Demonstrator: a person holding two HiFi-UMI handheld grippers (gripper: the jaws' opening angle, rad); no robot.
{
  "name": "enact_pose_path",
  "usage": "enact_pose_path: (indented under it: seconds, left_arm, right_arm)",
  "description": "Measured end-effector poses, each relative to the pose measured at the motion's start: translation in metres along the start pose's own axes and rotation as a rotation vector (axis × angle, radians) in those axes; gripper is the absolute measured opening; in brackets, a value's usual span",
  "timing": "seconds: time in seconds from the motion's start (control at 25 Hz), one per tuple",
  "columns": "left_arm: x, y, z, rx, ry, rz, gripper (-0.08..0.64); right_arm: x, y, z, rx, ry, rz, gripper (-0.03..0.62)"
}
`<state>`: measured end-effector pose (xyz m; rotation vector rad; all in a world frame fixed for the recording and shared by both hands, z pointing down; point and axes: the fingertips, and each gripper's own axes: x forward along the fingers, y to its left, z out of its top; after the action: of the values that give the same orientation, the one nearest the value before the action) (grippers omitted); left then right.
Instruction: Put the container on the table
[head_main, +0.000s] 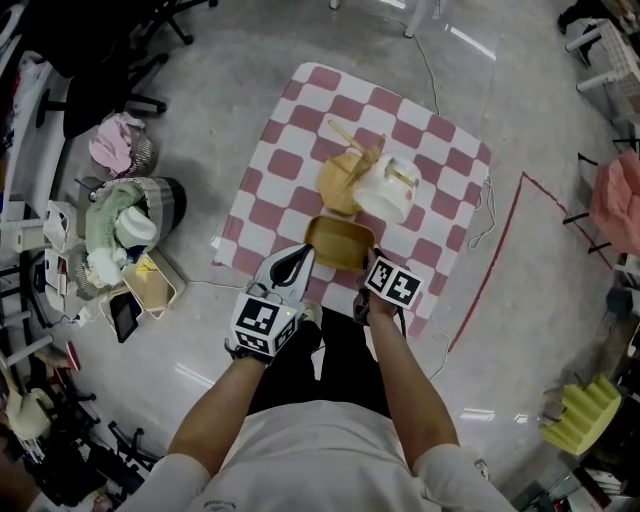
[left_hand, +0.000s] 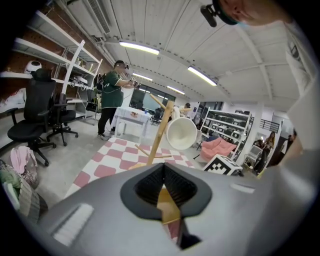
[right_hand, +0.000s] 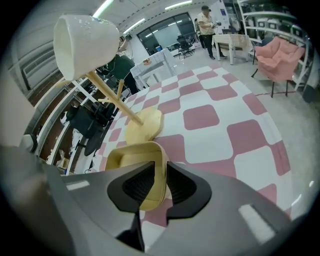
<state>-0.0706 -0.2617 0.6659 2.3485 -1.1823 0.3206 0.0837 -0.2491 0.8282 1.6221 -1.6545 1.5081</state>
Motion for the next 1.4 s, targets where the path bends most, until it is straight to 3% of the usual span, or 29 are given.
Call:
enact_pose_path:
  seconds: [0.28, 1.0, 1.4]
  left_arm:
    - [-0.005, -0.014, 0.005, 0.009, 0.023, -0.032, 0.006]
    - [-0.05, -0.068, 0.07, 0.075, -0.043, -0.14, 0.006]
    - [-0.081, -0.075, 0.108, 0.093, -0.079, -0.14, 0.006]
  right_arm:
    - [-0.036, 0.01, 0.01, -0.069, -0.066, -0.012, 0.06]
    - [-0.17, 0.105, 0.047, -0.162, -0.274, 0.222, 0.012]
    - [-0.227, 0.149, 0.062, -0.241, -0.37, 0.311, 0.009]
